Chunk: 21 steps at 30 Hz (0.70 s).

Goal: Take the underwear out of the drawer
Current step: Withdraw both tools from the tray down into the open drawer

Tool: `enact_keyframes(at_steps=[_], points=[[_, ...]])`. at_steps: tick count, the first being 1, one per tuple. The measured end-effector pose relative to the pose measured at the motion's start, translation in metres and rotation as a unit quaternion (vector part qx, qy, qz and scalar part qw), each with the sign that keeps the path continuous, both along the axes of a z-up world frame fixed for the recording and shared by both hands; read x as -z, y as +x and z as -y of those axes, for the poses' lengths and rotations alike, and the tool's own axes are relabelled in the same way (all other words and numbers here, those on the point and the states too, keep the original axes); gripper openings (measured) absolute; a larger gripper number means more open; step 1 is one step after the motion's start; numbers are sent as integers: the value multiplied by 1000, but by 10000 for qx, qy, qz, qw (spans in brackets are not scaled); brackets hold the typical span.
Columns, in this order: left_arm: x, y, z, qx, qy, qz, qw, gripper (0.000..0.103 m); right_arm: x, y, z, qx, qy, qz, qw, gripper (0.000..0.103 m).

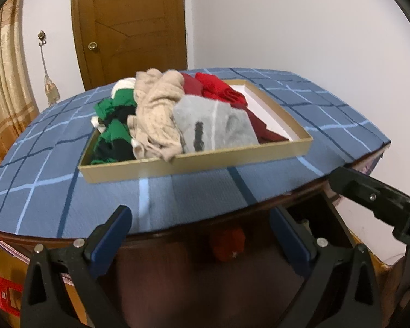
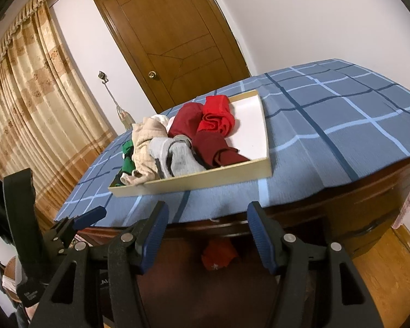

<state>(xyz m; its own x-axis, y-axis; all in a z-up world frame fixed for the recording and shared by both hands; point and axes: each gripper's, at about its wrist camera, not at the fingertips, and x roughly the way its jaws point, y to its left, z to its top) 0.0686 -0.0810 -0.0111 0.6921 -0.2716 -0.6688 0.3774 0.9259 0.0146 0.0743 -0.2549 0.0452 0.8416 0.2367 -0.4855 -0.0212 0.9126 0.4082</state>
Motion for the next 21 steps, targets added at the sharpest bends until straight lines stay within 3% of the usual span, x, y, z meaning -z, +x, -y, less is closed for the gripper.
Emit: enact_keyframes(at_steps=[6,13,21], points=[[14,-9,-1,102,67,-250,9996,102,8,-15,2,-8,-42,-61,10000,63],[40,-20,-15,266,-80,-890,9956,102,25,-33,3,-14,-285,-278,9992,63],[63,-25,-16,278,-180,-1290,9911,102,64,-48,18,62,-292,-763,9966,63]])
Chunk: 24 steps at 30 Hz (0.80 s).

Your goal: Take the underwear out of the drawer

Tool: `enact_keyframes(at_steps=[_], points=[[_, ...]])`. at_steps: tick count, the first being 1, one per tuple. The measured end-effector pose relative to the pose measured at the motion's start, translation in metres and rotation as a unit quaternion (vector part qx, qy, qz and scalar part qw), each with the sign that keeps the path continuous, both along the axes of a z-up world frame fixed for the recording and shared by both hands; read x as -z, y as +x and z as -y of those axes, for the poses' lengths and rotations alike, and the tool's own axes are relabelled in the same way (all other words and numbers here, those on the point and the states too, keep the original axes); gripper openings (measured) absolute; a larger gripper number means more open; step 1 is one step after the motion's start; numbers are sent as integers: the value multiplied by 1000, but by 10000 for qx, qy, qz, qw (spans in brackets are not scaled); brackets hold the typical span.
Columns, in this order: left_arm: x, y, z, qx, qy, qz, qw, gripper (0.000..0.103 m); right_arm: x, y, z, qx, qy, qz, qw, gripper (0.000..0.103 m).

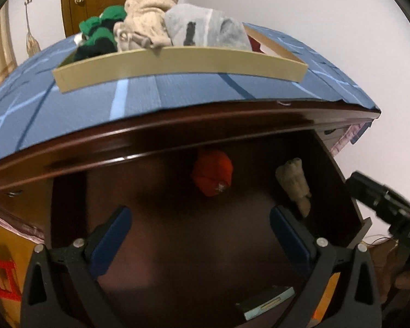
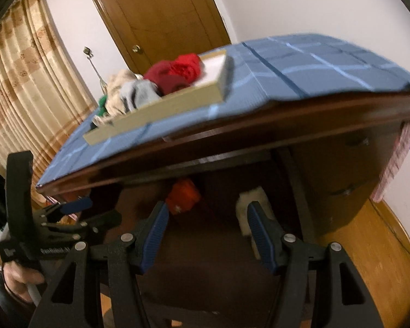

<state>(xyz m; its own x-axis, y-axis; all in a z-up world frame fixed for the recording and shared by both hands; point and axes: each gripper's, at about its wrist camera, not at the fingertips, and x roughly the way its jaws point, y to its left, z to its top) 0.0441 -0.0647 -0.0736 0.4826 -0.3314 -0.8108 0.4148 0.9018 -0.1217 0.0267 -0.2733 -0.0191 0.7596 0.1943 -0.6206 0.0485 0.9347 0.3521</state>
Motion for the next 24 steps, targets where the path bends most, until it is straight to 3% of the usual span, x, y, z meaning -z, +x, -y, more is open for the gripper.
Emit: enact_keyframes(at_steps=[13,24], points=[[28,18,18,-563,-606,-919,9923,100,17,3,10,-22,-77,-278,9996,63],[54,29,35,-1132,-311,-1242,9853,97,30,12,20,-167,26,-450,9988,63]])
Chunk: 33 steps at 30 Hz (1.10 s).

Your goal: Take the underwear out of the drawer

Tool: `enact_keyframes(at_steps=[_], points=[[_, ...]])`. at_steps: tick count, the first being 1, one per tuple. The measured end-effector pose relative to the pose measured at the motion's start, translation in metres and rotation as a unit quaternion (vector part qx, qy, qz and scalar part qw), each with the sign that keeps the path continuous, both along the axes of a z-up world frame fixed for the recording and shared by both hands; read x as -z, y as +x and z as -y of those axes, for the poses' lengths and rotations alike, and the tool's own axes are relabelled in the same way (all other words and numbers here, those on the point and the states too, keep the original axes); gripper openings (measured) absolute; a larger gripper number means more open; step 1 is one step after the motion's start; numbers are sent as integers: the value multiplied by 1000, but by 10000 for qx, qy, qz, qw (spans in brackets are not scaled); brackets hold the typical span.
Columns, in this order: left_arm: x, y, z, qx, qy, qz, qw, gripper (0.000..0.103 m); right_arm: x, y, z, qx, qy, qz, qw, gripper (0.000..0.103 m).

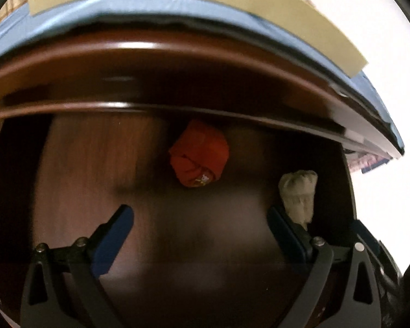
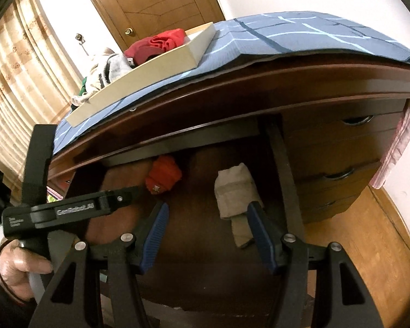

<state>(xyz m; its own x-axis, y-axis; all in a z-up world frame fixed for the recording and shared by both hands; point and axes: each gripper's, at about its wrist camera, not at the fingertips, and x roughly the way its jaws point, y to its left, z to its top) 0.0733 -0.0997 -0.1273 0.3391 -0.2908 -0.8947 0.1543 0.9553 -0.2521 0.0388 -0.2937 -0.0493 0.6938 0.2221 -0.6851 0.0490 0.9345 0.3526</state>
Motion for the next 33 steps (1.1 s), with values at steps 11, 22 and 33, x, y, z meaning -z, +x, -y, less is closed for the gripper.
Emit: enact_keyframes(at_steps=[11,22,33], points=[[13,15,13,-486,183,-165,9985,84,6,20,-1,-229,-325,-304,9987,62],[25,25,11,-946,29,-424,9946,70,5,26,11,-383,-193,-344,9985,63],[37,24,11,-1100,-152,-683,9915,43,14,36,1,-842,-241,-655,9940,63]])
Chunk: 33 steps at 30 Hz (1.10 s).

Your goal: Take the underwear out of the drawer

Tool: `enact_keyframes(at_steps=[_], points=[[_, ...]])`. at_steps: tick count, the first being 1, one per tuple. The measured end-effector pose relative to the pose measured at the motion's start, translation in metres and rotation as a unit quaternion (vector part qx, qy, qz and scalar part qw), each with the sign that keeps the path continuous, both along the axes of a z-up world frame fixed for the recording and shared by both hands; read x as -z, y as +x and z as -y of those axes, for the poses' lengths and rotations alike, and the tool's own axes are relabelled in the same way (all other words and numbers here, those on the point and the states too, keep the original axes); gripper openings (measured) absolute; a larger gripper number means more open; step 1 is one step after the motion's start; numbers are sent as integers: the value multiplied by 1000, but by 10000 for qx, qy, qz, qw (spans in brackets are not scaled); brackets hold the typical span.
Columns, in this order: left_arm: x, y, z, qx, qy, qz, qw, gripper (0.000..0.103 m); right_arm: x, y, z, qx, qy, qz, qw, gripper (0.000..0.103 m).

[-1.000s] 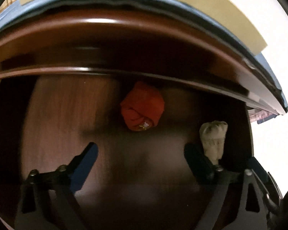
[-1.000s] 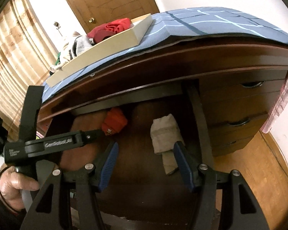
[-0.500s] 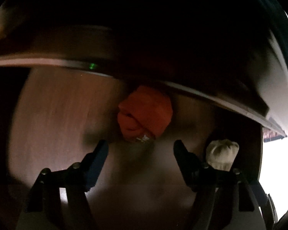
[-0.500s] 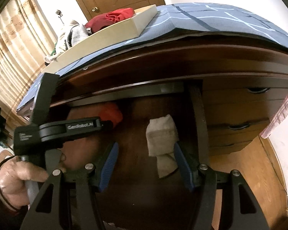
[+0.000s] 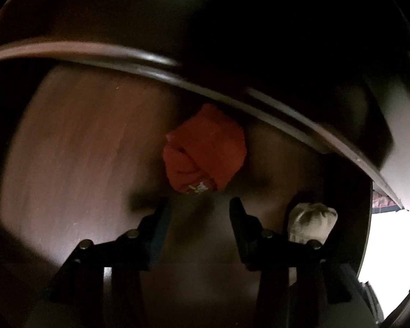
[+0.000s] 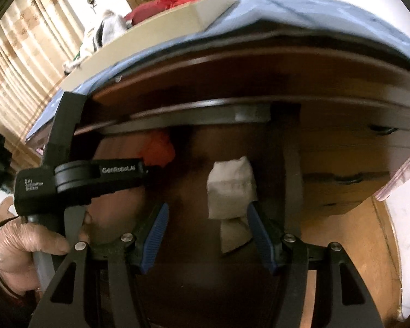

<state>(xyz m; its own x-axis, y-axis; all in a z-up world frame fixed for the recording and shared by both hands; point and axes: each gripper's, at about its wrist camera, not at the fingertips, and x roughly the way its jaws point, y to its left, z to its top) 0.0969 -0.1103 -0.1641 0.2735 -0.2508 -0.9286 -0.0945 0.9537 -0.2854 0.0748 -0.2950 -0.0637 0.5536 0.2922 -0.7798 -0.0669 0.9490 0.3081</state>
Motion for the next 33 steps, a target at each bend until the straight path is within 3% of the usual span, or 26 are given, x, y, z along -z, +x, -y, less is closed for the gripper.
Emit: enact_keyframes(at_steps=[5,8,11,14,18,19,21,22,23,26,30,32,33], points=[[-1,7,-3,-28,-17,-4,10000,45,4,-4,-3,-23,33,-81,10000,62],[-2,8,-3,-191,-66,44,9998,56,3,4,-5,-99,-111,-139,9998,62],[-5,3,-20,-614,-9,25,9981,66,6,21,-16,-453,-490,-412,9969,62],[-5,-1,-22,-887,34,15,9961,66,10,32,-26,-665,-953,-598,9914,61],[-4,-1,-10,-750,39,34,9972,69,17,47,-37,-853,-1550,-715,9816,45],[-4,0,-6,-654,5,39,9979,67,18,50,-41,-888,-1678,-715,9792,44],[-2,-1,-1,-421,-179,57,9989,52,21,51,-46,-965,-1981,-710,9728,33],[-1,-1,-2,-318,-314,23,9990,38,21,51,-47,-984,-2093,-690,9704,31],[1,-2,-1,-151,-449,-100,9988,31,21,50,-46,-1014,-2164,-658,9688,28],[13,-5,-8,305,-797,-707,9938,31,18,47,-42,-1093,-2067,-560,9707,17],[9,0,-27,378,-456,-553,9967,32,11,43,-28,-1112,-1550,-539,9802,14],[1,4,-34,296,-294,-378,9984,45,10,44,-25,-1122,-1430,-513,9820,13],[-2,4,-37,282,-273,-320,9987,47,9,44,-23,-1159,-1306,-509,9833,13]])
